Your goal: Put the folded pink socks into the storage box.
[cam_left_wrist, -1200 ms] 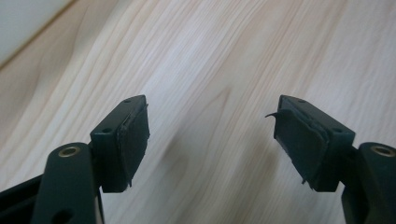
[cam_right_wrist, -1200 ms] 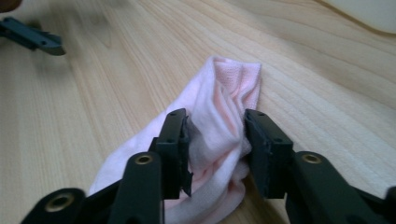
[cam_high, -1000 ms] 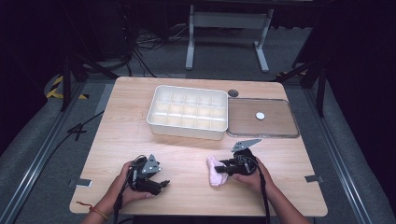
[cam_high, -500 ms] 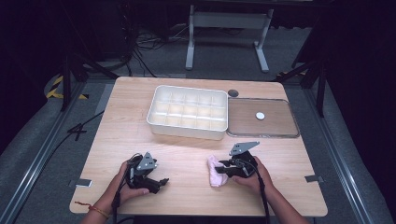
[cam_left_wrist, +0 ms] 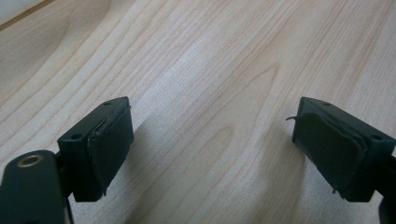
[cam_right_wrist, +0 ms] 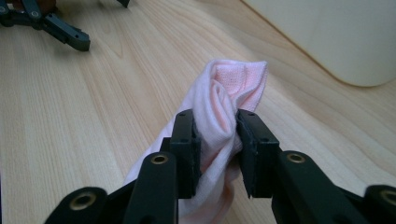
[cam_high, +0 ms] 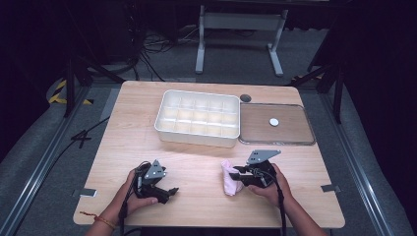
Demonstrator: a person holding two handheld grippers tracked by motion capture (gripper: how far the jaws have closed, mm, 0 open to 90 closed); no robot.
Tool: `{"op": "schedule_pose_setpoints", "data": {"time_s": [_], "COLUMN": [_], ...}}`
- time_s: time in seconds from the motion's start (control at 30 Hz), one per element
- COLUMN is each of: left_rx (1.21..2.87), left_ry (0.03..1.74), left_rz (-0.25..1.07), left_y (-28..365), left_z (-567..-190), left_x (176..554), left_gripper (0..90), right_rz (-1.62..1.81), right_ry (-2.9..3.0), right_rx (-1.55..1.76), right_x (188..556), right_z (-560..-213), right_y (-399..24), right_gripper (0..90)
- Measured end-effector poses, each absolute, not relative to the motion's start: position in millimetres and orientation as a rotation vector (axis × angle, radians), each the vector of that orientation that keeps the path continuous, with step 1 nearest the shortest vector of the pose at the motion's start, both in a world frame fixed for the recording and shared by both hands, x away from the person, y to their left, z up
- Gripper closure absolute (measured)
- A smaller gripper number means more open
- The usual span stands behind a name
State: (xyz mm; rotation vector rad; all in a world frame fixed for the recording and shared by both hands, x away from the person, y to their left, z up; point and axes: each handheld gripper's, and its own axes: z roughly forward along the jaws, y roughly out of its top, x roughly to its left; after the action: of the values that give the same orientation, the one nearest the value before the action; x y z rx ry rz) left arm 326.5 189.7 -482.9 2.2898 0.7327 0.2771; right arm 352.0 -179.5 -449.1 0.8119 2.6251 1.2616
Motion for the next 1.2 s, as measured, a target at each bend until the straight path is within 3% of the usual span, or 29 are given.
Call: {"op": "schedule_pose_setpoints", "data": {"time_s": [1.2], "left_rx": [2.281], "left_ry": [0.744], "left_rz": [0.268], "left_y": [188], "left_z": [-484], "left_x": [327], "left_gripper": [11.9], "right_rz": [1.326], "right_ry": [2.365], "right_rx": [0.784], "right_x": [343], "right_z": [-413], "right_y": [-213], "right_gripper": [70.1]}}
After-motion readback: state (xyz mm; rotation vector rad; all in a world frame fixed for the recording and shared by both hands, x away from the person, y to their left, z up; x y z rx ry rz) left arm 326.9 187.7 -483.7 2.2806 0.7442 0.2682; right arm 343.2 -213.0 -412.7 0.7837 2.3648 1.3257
